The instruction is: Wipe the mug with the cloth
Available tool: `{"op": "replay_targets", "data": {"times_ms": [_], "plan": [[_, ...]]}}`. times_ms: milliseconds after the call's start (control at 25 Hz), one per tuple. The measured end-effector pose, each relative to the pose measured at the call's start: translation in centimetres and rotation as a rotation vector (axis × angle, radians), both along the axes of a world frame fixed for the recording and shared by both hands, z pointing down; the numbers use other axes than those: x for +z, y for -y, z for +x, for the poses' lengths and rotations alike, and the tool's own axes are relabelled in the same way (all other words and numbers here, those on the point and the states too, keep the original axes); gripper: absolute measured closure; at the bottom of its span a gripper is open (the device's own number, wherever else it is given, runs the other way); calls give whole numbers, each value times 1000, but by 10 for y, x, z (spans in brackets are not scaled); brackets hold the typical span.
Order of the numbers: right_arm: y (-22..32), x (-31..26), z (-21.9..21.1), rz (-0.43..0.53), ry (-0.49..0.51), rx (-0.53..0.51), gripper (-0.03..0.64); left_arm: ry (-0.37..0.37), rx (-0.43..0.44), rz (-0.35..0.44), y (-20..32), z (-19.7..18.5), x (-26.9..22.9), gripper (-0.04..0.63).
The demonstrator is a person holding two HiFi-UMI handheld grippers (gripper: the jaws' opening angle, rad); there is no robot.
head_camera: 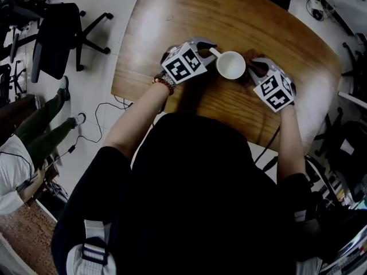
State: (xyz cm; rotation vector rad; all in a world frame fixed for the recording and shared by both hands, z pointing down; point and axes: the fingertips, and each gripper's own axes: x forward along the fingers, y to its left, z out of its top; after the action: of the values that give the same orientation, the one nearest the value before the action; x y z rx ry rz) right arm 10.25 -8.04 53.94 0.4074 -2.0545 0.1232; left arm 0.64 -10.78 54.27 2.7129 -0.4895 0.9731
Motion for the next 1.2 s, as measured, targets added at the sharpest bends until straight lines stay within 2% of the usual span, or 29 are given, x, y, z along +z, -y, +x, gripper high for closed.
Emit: {"op": "replay_targets", "data": {"times_ms": [120, 200, 400, 920, 1200], "plan": [[20, -26, -4, 37, 120, 68, 566, 8, 19, 2, 1, 3, -1, 534], [31, -40, -8, 63, 161, 60, 566, 16, 25, 2, 3, 6, -1, 534], [40, -36, -18, 61, 129, -12, 568, 13, 18, -1, 8, 9, 0, 535], [26, 9, -13, -79, 87, -36, 569, -22, 52, -7, 11, 27, -2, 545], [29, -6, -17, -55, 105, -54, 569, -16, 67, -6, 14, 34, 2, 555]]}}
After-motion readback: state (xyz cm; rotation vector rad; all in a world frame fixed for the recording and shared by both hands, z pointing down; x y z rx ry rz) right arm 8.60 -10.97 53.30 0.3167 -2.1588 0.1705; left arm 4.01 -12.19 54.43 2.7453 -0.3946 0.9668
